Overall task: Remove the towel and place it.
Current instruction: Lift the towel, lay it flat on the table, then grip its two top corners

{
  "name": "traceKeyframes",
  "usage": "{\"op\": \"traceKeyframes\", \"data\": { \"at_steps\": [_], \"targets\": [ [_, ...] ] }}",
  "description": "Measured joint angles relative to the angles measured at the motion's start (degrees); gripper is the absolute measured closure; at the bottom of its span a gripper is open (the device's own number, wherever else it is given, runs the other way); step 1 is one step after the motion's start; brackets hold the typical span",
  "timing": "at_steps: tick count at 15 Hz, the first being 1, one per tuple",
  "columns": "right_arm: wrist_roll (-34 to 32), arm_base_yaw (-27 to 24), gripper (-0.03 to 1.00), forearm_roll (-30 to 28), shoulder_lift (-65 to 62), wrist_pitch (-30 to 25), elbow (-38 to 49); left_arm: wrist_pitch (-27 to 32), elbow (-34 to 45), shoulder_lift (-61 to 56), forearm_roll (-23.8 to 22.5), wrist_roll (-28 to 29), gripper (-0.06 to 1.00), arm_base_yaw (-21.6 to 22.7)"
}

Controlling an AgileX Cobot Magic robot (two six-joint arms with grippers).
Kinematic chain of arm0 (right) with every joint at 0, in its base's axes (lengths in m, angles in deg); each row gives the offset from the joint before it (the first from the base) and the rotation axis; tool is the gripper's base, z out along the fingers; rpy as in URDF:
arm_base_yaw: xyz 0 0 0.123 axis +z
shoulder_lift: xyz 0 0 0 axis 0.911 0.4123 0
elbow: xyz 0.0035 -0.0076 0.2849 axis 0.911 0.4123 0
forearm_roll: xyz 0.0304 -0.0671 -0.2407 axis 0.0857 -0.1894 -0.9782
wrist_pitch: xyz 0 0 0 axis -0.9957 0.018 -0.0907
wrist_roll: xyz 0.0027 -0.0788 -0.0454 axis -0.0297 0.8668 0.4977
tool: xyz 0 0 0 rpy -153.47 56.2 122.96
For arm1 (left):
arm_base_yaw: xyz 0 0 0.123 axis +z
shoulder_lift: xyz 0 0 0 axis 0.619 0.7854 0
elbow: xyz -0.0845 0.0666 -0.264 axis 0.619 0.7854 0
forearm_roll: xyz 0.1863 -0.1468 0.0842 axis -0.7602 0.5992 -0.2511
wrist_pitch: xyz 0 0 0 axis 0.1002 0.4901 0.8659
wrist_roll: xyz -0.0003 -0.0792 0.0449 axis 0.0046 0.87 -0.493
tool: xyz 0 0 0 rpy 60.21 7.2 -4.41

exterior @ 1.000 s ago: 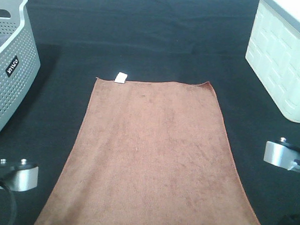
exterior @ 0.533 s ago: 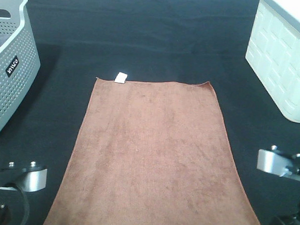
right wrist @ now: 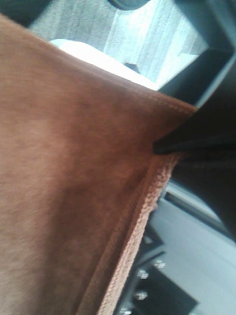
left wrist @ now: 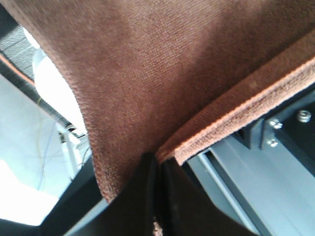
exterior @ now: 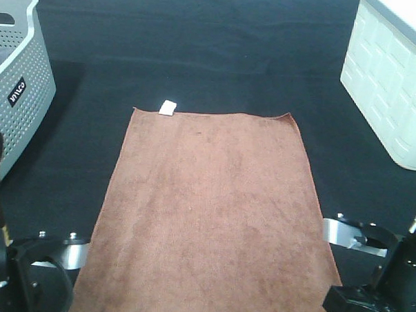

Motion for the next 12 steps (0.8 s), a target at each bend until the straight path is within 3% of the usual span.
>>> {"op": "traceKeyframes", "data": {
  "at_steps": [5,6,8,10,12],
  "targets": [
    [1.15,0.00,0.96,0.63,0.80,0.52,0.00,-0.17,-0.57,1.43,0.92,-1.15,0.94,0.00],
    [1.15,0.00,0.90,0.80,0.80,0.74,0.00,-1.09,-0.57,1.43,1.60,-1.38,0.90,0.00],
    [0.86,-0.29,0.68,0.86,0.80,2.01,0.00,-2.29,-0.57,1.43,3.09,-1.60,0.72,0.00],
    [0.06,-0.29,0.41,0.86,0.80,2.18,0.00,-2.52,-0.57,1.43,5.33,-0.80,0.40,0.00],
    [-0.23,-0.29,0.29,0.86,0.80,2.18,0.00,-2.35,-0.57,1.38,6.65,-0.63,0.21,0.00]
  ]
}}
